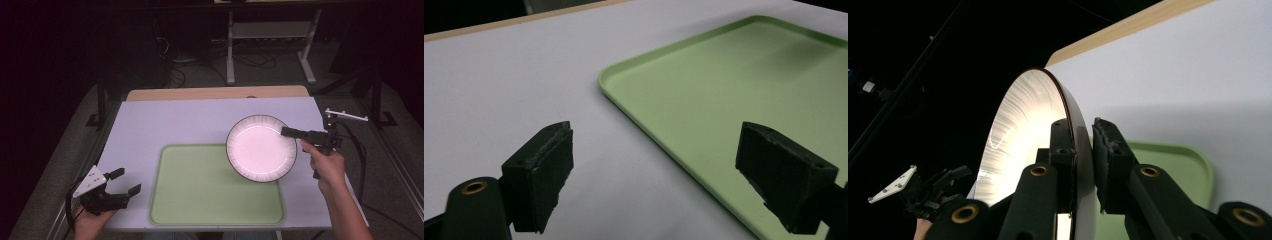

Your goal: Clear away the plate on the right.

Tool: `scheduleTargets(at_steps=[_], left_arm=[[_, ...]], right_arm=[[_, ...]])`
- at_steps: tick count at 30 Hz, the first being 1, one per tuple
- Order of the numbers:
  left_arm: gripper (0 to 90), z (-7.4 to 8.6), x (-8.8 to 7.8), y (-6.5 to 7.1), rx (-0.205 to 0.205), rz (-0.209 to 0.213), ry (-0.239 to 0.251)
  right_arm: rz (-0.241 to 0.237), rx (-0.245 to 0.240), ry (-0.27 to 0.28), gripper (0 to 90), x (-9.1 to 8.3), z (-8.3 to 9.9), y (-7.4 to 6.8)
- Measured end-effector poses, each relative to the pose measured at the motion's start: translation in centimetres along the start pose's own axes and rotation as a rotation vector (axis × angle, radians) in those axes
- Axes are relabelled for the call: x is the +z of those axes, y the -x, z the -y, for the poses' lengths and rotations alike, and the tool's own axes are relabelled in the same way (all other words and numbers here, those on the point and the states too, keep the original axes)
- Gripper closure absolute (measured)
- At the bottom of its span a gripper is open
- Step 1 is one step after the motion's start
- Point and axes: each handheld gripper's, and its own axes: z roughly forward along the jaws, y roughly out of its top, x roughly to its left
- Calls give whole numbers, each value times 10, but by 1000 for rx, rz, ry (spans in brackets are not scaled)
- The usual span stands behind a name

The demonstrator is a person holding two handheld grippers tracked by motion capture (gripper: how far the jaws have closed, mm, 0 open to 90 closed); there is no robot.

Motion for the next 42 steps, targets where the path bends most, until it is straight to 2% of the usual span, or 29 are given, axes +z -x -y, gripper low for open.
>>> scheduleTargets(at_steps=[8, 19, 32, 42], left_arm=[[152, 0, 1, 0, -2, 3, 1], [152, 1, -1, -2, -6, 1, 0], [153, 1, -2, -2, -4, 4, 1], [153, 2, -2, -3, -2, 2, 2]], right_arm=[[-39, -15, -8, 790, 20, -1, -18], [-93, -24, -54, 789, 62, 11, -33], [-81, -38, -117, 785, 94, 36, -31], [-50, -47, -138, 784, 103, 45, -28]])
